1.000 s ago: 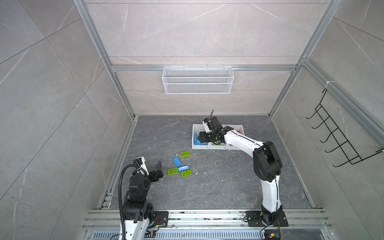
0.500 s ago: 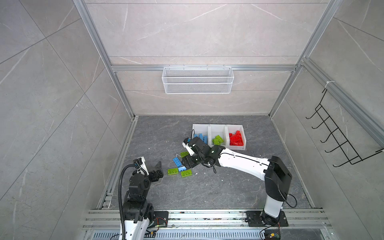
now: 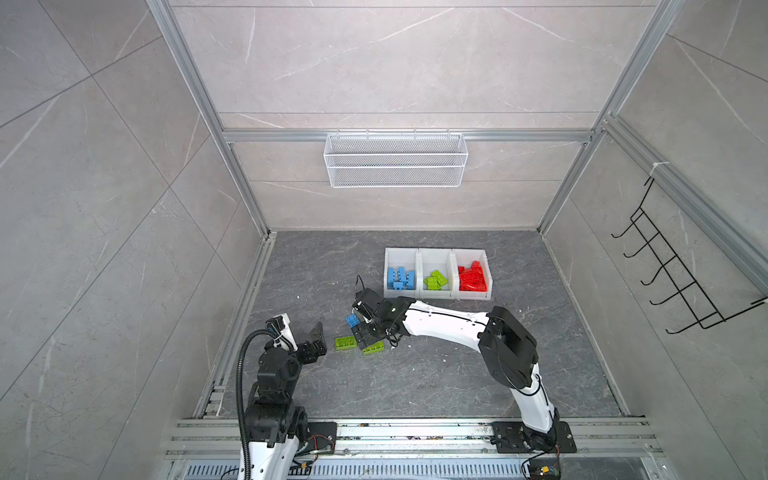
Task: Sort the legos into containers by color
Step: 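Move the open right gripper back over an upside-down blue brick, then lower the right gripper and close it on the upside-down blue brick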
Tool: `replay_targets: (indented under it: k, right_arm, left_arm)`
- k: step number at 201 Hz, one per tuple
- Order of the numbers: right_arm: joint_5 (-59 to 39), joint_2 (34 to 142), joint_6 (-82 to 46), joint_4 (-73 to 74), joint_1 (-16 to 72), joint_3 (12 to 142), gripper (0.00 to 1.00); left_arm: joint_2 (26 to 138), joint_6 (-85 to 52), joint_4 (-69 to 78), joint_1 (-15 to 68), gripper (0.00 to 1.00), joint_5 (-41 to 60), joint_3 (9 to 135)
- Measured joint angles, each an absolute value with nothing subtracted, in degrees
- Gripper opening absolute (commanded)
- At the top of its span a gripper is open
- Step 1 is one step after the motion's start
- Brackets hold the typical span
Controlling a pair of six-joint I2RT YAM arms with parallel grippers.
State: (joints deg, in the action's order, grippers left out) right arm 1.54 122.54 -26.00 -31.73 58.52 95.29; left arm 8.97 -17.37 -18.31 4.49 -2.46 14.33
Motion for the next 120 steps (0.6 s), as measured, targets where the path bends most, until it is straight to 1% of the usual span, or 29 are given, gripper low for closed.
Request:
replay_targets:
  k: [39,70,120]
  right_arm:
    - [2.44,125.91,-26.00,-33.74,58.61,98.32,0.85]
    - [4.21,126.13,-26.00,-34.83,58.43,98.06,0.85]
    - [5.23,123.57,-25.98,-35.03,55.81,92.66,0.88]
  left_arm:
    - [8.73,-17.39,-18.31,4.49,1.00,-2.46,14.33]
    - [8.73,-17.37,-18.31,4.49,1.00,-2.46,14.33]
    - [8.62,-17.37,-18.33,4.49,1.00,-2.46,14.33]
